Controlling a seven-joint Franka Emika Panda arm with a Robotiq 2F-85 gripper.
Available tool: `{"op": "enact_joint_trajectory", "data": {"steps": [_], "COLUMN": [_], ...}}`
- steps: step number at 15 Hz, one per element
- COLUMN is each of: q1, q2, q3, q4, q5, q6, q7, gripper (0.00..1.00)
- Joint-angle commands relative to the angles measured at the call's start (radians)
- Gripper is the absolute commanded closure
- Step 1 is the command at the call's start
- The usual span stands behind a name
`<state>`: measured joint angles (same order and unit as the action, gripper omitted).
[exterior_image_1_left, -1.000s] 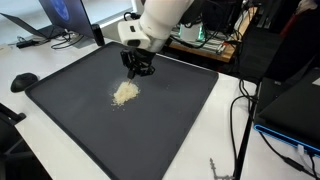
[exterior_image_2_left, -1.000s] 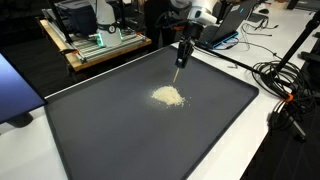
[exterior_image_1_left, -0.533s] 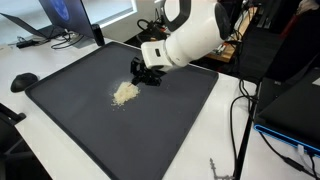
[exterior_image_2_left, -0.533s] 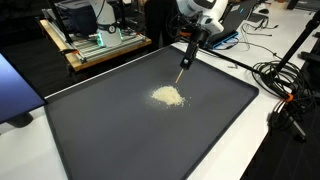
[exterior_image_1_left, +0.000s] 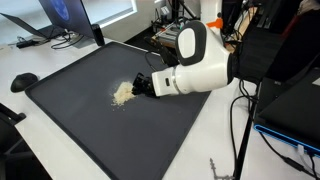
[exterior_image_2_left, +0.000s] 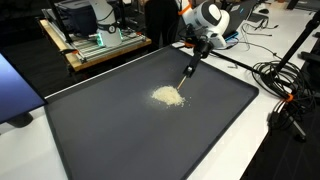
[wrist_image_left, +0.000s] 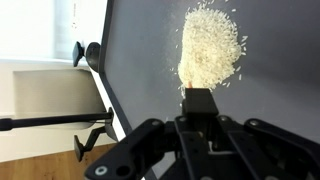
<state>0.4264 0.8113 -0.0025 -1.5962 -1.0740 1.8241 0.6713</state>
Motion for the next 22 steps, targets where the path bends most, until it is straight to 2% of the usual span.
{"op": "enact_joint_trajectory", "data": {"steps": [1, 5, 9, 14, 22], "q1": [0.017, -0.004, -0.066, -0.174, -0.315], "q2": [0.107, 0.137, 0.109, 0.077, 0.042], "q3": [0.011, 0.035, 0.071, 0.105, 0.096], "q4": [0.122, 0.185, 0.226, 0.313, 0.443], "q5": [-0.059, -0.038, 0.040, 0.235, 0.616], "q6": [-0.084, -0.100, -0.074, -0.068, -0.086], "q7": [-0.017, -0.086, -0.248, -0.513, -0.856], "gripper": [0.96, 0.96, 0.96, 0.96, 0.96]}}
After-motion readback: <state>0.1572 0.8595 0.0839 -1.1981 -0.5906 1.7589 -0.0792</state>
